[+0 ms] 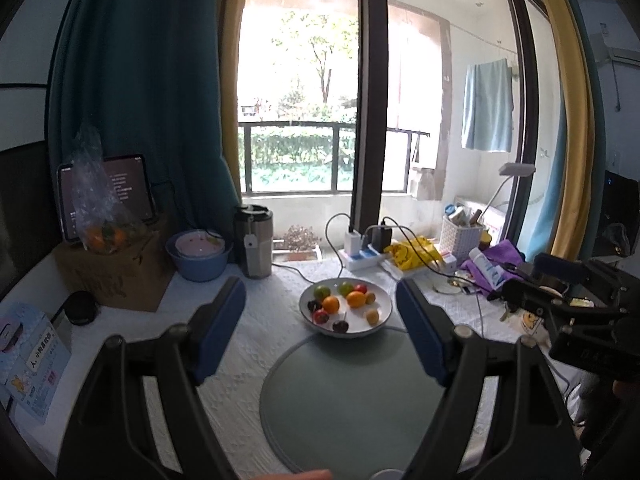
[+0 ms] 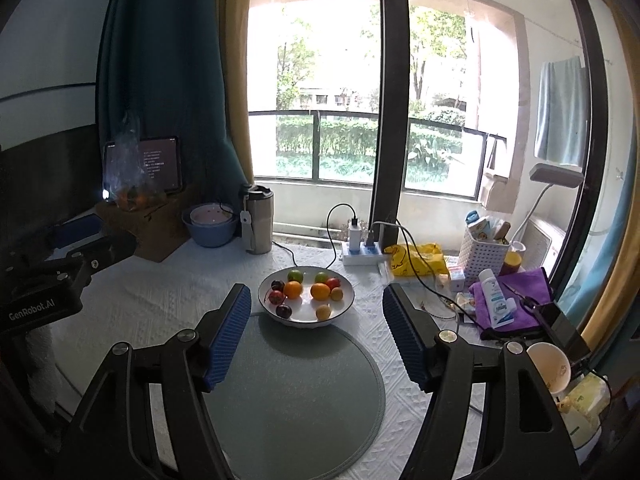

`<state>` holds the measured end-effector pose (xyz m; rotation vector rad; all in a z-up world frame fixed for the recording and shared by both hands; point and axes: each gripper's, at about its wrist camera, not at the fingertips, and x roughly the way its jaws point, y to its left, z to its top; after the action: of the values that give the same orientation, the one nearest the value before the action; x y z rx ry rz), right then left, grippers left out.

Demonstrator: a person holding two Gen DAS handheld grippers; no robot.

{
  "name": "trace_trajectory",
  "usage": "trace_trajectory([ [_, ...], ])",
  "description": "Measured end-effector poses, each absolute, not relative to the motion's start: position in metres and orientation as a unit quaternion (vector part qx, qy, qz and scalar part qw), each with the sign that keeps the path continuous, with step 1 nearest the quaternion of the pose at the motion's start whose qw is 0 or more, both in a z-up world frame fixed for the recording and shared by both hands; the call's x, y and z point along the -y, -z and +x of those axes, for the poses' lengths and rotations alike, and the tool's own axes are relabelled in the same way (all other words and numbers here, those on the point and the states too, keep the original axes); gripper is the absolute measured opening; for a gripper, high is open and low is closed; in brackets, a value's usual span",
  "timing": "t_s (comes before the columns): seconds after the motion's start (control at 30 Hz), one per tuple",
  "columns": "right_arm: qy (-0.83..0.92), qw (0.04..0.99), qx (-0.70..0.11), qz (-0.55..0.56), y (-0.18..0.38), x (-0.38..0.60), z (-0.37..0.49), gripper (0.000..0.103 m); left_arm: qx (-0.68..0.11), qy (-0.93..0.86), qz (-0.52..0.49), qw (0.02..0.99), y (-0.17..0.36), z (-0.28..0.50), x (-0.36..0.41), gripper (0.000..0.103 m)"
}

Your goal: Organize fruits

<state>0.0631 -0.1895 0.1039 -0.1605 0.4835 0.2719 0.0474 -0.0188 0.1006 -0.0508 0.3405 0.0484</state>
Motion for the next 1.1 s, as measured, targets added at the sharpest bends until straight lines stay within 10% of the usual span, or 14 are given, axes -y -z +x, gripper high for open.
trace_trajectory([
  [1.1,-0.135,0.956,-0.249,-0.077,-0.0998,0.1877,0.0647,0.072,-0.181,-0.020,-0.024,0.983,-0.0987,0.0466,0.0211,0.079],
])
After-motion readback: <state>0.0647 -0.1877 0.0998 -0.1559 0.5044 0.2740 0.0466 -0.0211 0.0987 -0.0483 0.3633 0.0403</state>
